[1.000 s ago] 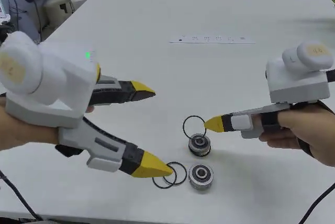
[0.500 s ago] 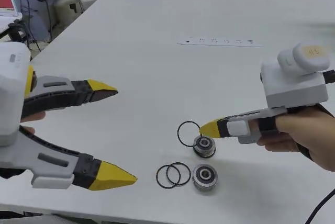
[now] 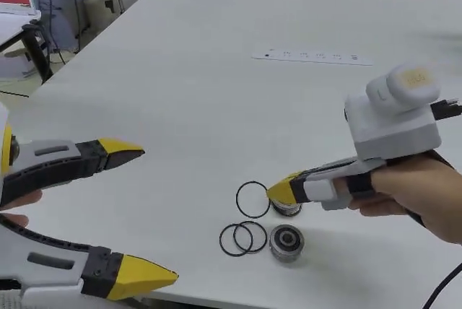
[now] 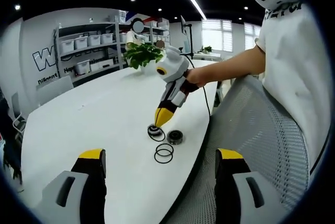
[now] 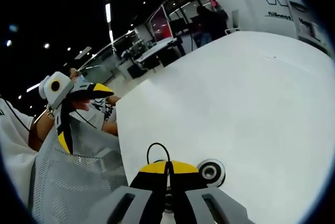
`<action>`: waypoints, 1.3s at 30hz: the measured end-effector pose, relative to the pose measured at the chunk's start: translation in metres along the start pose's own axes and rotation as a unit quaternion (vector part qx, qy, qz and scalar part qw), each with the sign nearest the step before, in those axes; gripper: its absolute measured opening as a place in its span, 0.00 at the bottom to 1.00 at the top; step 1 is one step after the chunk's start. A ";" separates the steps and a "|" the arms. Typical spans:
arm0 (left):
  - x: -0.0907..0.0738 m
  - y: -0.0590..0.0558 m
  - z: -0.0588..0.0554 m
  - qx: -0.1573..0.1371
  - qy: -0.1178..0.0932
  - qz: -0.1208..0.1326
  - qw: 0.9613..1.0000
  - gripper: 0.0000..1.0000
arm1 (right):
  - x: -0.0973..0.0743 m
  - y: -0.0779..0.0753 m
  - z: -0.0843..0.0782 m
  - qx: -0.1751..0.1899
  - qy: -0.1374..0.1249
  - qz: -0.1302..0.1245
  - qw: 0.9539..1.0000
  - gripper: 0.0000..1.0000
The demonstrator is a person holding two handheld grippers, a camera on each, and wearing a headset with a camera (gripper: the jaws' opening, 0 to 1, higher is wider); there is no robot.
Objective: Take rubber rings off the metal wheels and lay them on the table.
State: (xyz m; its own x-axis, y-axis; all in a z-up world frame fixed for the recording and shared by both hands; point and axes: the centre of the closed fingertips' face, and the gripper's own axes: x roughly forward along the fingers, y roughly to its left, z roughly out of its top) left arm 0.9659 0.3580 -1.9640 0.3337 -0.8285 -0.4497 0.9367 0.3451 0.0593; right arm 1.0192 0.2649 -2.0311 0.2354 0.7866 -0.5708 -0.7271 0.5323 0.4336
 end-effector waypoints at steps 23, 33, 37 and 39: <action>0.008 0.001 -0.014 -0.069 -0.015 0.010 0.997 0.82 | 0.025 0.004 -0.028 -0.049 0.066 -0.006 0.997 0.00; 0.006 0.004 -0.016 -0.084 -0.017 0.021 0.996 0.83 | 0.029 0.000 -0.034 -0.063 0.086 -0.023 0.994 0.00; 0.006 0.005 -0.017 -0.084 -0.015 0.021 0.996 0.82 | 0.029 -0.002 -0.035 -0.063 0.088 -0.028 0.994 0.00; 0.006 0.004 -0.017 -0.084 -0.014 0.021 0.996 0.82 | 0.029 -0.004 -0.036 -0.066 0.091 -0.032 0.993 0.00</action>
State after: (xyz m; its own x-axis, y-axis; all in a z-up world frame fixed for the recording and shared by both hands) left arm 0.9703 0.3616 -1.9817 0.3763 -0.8231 -0.4254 0.8921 0.4458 -0.0734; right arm 1.0055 0.2746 -2.0746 0.1717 0.6766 -0.7160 -0.7954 0.5241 0.3045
